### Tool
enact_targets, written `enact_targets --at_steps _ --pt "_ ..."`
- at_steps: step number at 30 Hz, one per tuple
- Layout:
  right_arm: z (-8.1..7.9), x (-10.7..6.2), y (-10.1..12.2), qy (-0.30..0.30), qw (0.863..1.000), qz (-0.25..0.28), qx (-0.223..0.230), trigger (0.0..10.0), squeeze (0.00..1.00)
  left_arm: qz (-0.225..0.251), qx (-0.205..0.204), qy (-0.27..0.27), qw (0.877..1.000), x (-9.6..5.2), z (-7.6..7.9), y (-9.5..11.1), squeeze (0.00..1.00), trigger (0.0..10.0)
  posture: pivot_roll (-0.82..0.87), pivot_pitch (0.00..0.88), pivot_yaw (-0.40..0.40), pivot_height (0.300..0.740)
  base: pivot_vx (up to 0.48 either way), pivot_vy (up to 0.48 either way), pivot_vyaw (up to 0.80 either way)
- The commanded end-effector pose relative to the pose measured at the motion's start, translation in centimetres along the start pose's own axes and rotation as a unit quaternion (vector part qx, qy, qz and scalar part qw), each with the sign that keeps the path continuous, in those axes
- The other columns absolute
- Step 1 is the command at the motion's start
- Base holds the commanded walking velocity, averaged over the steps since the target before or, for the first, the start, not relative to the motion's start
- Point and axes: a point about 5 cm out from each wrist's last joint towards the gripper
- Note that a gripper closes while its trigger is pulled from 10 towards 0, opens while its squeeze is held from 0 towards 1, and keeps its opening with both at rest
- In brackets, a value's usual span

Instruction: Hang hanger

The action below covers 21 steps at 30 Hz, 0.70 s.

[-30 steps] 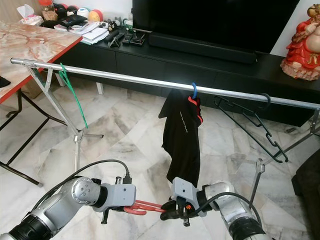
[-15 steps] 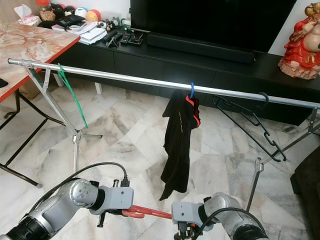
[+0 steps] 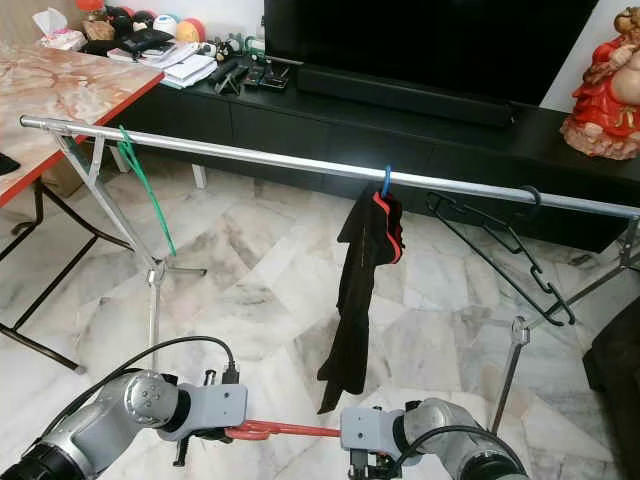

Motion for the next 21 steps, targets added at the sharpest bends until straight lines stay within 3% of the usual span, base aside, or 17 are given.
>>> enact_targets --at_steps 1,3,8,10,11,14,15,16,17,18,19,20,21 --pt "-0.6 0.0 -1.4 -0.004 0.999 -0.034 0.011 10.0 0.0 -0.002 -0.005 0.008 1.0 -0.4 0.0 -0.4 0.0 0.0 -0.01 0.145 -0.106 0.74 0.0 0.0 0.0" --pt "-0.7 0.0 -2.4 -0.049 0.997 -0.054 0.032 10.0 0.0 -0.018 -0.017 0.002 1.0 -0.6 0.8 -1.6 0.0 0.0 -0.01 0.149 -0.096 0.74 0.0 0.0 0.0" --pt "-1.2 0.1 -3.3 -0.08 0.992 -0.058 0.076 10.0 0.0 -0.039 -0.036 0.003 0.999 -0.8 2.2 -3.4 0.0 0.0 -0.01 0.153 -0.086 0.74 0.0 0.0 0.0" --pt "-2.0 0.3 -4.0 -0.099 0.984 -0.049 0.139 10.0 0.0 -0.045 -0.062 0.03 0.997 -0.8 2.9 -4.6 0.0 0.0 -0.01 0.153 -0.082 0.74 0.0 0.0 0.0" --pt "-2.0 0.3 -4.0 -0.099 0.984 -0.049 0.139 10.0 0.0 -0.045 -0.062 0.03 0.997 -0.8 2.9 -4.6 0.0 0.0 -0.01 0.153 -0.082 0.74 0.0 0.0 0.0" --pt "-3.3 0.9 -4.5 -0.102 0.974 -0.042 0.198 10.0 0.0 -0.044 -0.139 0.119 0.982 -0.4 3.2 -6.2 0.0 0.3 -0.01 0.155 -0.075 0.74 0.0 0.0 0.0" --pt "-3.6 1.1 -4.6 -0.11 0.968 -0.038 0.222 10.0 0.0 -0.043 -0.164 0.145 0.975 -0.3 3.1 -6.6 0.0 3.5 -0.01 0.154 -0.074 0.74 0.0 0.0 0.0" --pt "-3.6 1.1 -4.6 -0.11 0.968 -0.038 0.222 10.0 0.0 -0.043 -0.164 0.145 0.975 -0.3 3.1 -6.6 0.0 3.5 -0.01 0.154 -0.074 0.74 0.0 0.0 0.0" --pt "-4.4 1.7 -4.8 -0.142 0.943 -0.024 0.3 10.0 0.0 -0.045 -0.226 0.207 0.951 -0.3 3.3 -7.4 0.0 10.0 0.0 0.154 -0.069 0.74 0.0 0.0 0.0" --pt "-5.0 2.1 -5.0 -0.167 0.918 -0.018 0.36 10.0 0.0 -0.043 -0.277 0.245 0.928 -0.3 3.5 -7.9 0.0 10.0 0.0 0.155 -0.066 0.74 0.0 0.0 0.0" --pt "-5.4 2.3 -5.1 -0.173 0.907 -0.016 0.384 10.0 0.0 -0.037 -0.297 0.255 0.92 -0.3 3.7 -7.9 0.0 10.0 0.0 0.155 -0.064 0.74 0.0 0.0 0.0" --pt "-5.4 2.3 -5.1 -0.173 0.907 -0.016 0.384 10.0 0.0 -0.037 -0.297 0.255 0.92 -0.3 3.7 -7.9 0.0 10.0 0.0 0.155 -0.064 0.74 0.0 0.0 0.0" --pt "-5.9 2.5 -5.2 -0.185 0.891 -0.015 0.414 10.0 0.0 -0.023 -0.325 0.27 0.906 -0.3 3.9 -7.8 0.0 10.0 0.0 0.153 -0.059 0.74 0.0 0.0 0.0"
Point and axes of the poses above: a point about 5 cm out from each wrist's last joint towards the gripper, its own x axis pointing out of the wrist towards the gripper, its own y axis along the axis of the wrist's last joint, z = x × y
